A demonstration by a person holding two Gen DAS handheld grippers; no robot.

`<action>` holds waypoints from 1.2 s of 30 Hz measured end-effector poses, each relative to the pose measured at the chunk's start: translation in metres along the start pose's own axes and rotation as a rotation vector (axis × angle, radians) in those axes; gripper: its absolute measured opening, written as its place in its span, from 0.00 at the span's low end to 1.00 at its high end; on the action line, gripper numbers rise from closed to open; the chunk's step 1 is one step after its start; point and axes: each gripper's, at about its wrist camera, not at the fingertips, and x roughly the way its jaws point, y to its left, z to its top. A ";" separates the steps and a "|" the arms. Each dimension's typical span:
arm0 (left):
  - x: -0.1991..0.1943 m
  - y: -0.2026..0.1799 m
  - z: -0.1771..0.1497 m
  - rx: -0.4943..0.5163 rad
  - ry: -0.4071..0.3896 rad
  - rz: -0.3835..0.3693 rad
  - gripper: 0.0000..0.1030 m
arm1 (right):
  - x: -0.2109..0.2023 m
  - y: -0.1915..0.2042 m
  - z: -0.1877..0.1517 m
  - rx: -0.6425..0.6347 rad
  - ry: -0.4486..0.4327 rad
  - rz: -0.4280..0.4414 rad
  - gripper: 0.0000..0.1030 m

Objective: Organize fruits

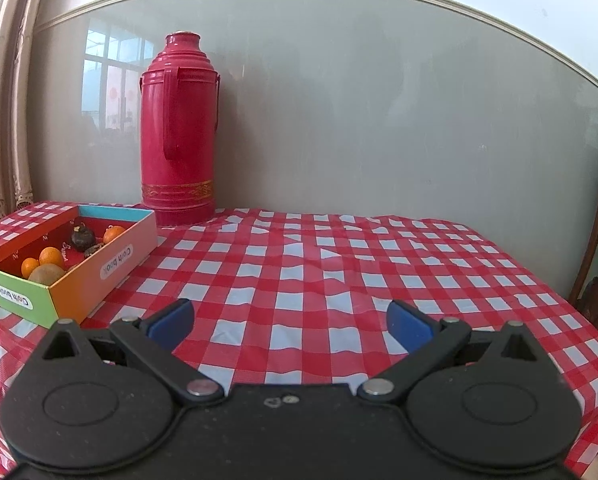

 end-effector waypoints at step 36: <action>0.000 -0.001 0.001 0.005 0.008 -0.006 1.00 | 0.001 -0.002 0.000 0.006 -0.001 -0.001 0.94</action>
